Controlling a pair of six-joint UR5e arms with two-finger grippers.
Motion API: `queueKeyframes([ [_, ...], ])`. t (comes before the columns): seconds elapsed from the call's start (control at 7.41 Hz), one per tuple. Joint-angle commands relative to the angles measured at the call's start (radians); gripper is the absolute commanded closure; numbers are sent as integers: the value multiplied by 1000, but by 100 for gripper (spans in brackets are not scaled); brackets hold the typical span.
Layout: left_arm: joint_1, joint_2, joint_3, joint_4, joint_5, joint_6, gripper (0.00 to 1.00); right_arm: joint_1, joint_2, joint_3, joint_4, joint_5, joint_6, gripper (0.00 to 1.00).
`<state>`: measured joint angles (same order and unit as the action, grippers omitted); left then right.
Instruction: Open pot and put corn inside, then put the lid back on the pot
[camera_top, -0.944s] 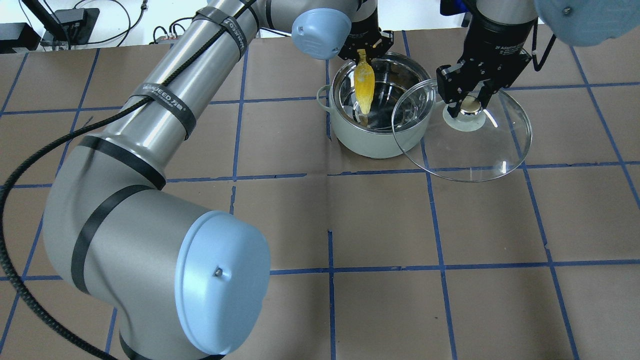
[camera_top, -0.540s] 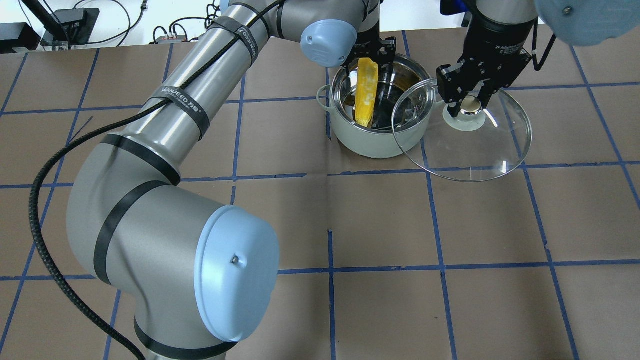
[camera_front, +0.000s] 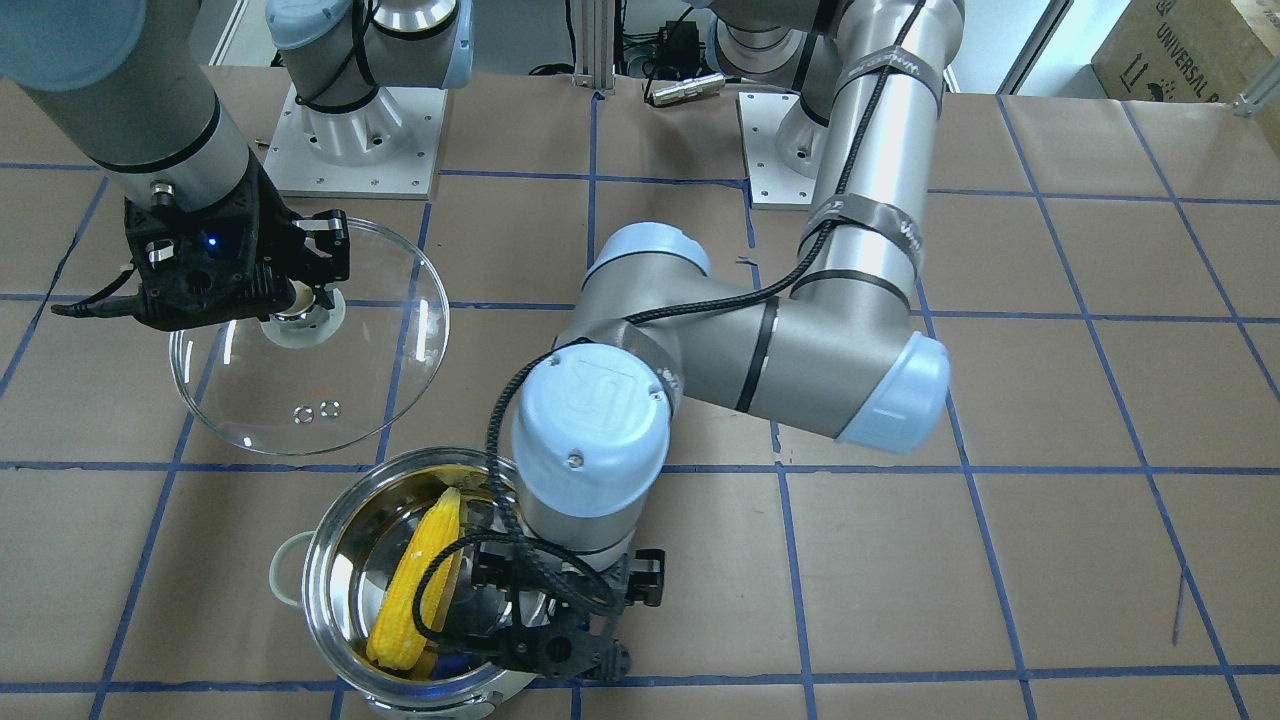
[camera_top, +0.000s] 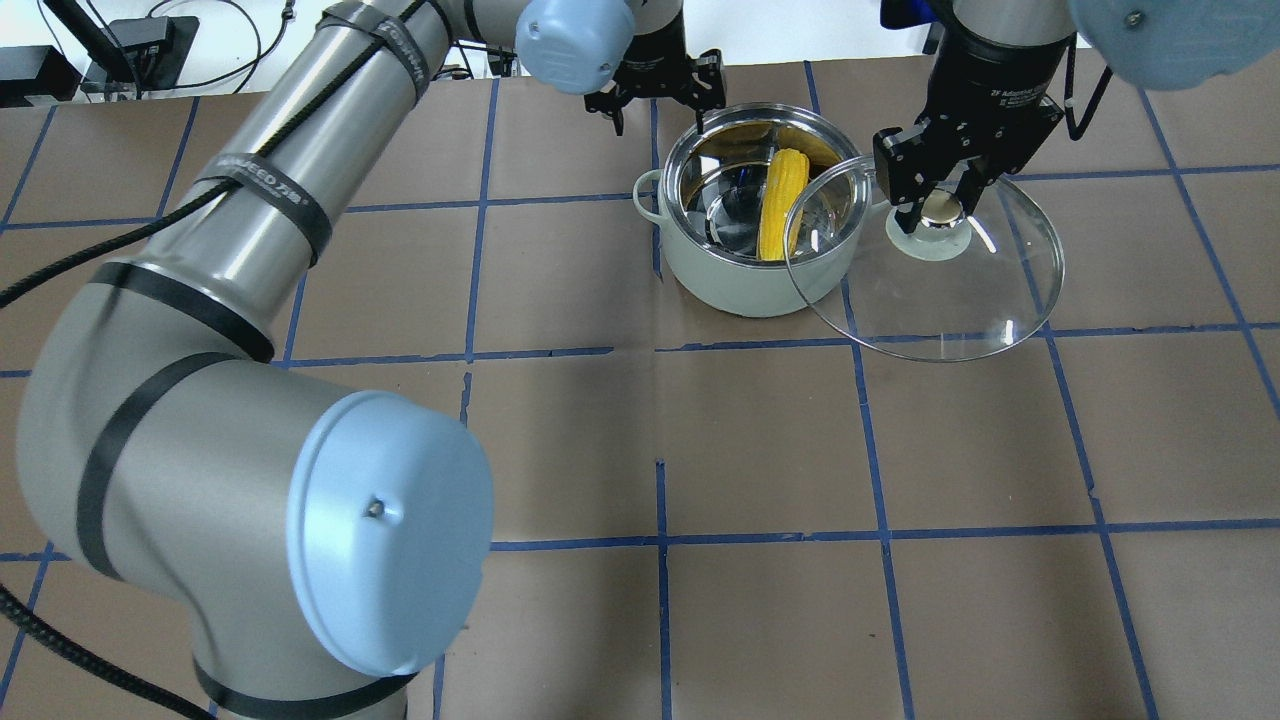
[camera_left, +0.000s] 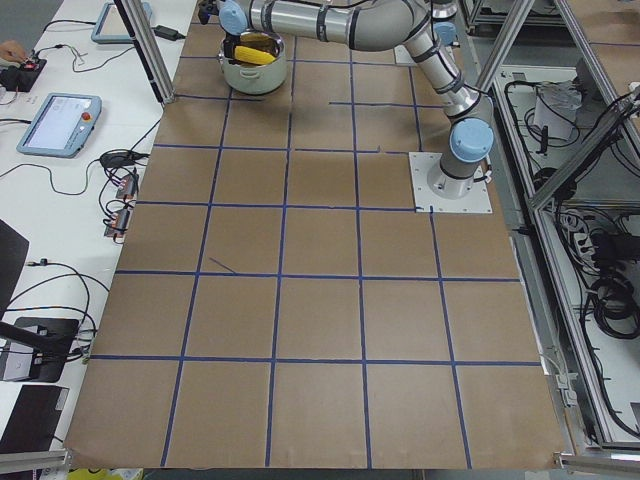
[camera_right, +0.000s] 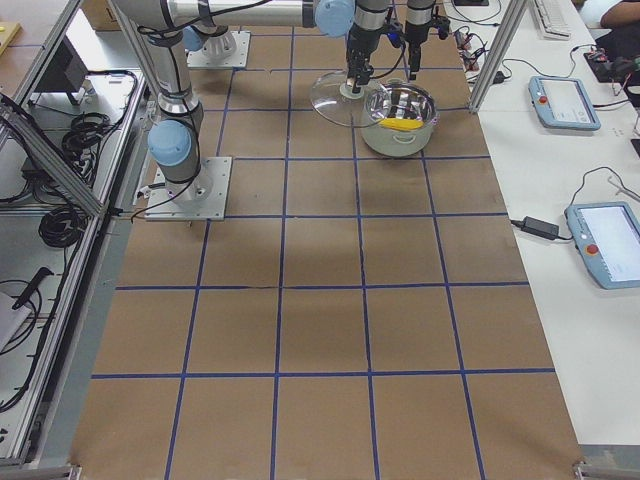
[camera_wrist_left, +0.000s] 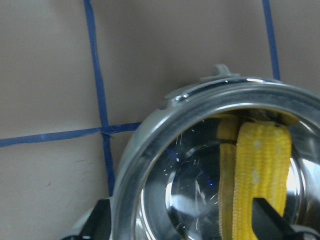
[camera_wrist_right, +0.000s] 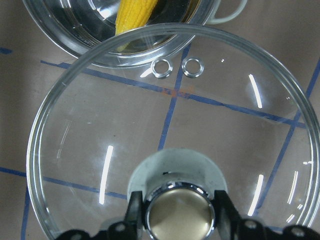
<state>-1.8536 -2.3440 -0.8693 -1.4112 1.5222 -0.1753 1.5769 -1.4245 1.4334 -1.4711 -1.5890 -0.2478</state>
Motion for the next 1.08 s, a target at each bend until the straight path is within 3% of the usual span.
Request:
queueKeyframes([
  [0.0,118,179,-209,-22,4,104,0,0,-4,-1,0,0,1,72],
  [0.4,259,479,-530,-23,56,210,0,0,-4,-2,0,0,2,72],
  [0.67,298,615,-556,-177,58,217,0,6,1,-13,-17,4,8,72],
  [0.94,301,710,-586,-203,79,227,0,47,73,-50,-73,38,27,71],
])
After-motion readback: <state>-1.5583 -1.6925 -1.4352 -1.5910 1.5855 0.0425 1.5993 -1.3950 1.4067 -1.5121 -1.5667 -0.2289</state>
